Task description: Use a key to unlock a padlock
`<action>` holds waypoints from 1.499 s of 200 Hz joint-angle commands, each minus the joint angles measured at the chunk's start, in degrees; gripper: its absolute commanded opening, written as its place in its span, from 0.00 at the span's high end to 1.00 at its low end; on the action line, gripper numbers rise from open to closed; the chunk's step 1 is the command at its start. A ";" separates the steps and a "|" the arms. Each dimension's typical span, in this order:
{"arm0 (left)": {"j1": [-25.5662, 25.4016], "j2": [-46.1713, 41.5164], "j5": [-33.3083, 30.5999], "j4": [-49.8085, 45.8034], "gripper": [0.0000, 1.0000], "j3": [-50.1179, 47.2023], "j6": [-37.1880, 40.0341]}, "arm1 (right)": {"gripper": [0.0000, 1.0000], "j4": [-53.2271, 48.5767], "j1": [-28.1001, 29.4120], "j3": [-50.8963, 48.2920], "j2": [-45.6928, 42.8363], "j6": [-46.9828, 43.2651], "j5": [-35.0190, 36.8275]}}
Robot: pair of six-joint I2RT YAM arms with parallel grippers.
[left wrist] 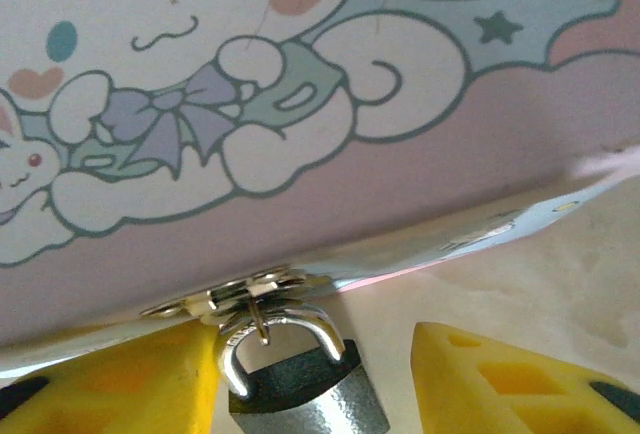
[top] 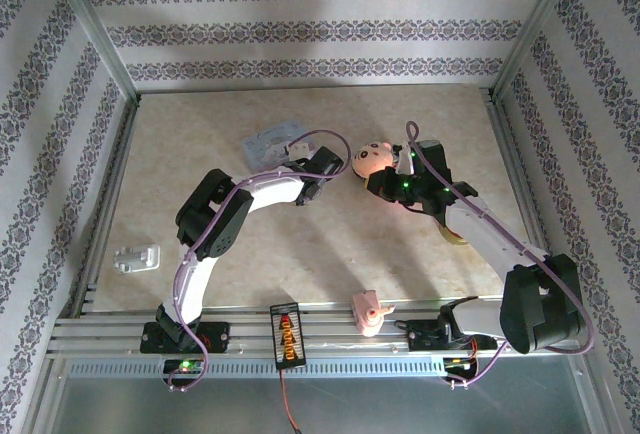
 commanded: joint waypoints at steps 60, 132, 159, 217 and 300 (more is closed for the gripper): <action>0.73 0.47 1.37 -1.29 0.50 0.08 -1.53 | 1.00 0.70 0.62 1.14 -0.15 -0.18 -0.17; 1.45 1.08 3.16 -0.58 0.47 -0.05 -3.36 | 1.00 0.94 0.65 0.96 -0.08 -0.25 0.10; 1.81 1.28 4.24 -0.49 0.49 -0.31 -4.38 | 1.00 1.21 0.72 1.05 0.31 -0.19 0.09; 1.96 1.55 5.41 -0.14 0.57 -0.63 -5.58 | 1.00 1.64 0.78 1.32 1.76 -0.05 -0.08; 2.01 -0.06 11.13 -3.32 0.73 0.14 -7.72 | 1.00 4.81 3.93 -2.23 2.14 -0.45 3.33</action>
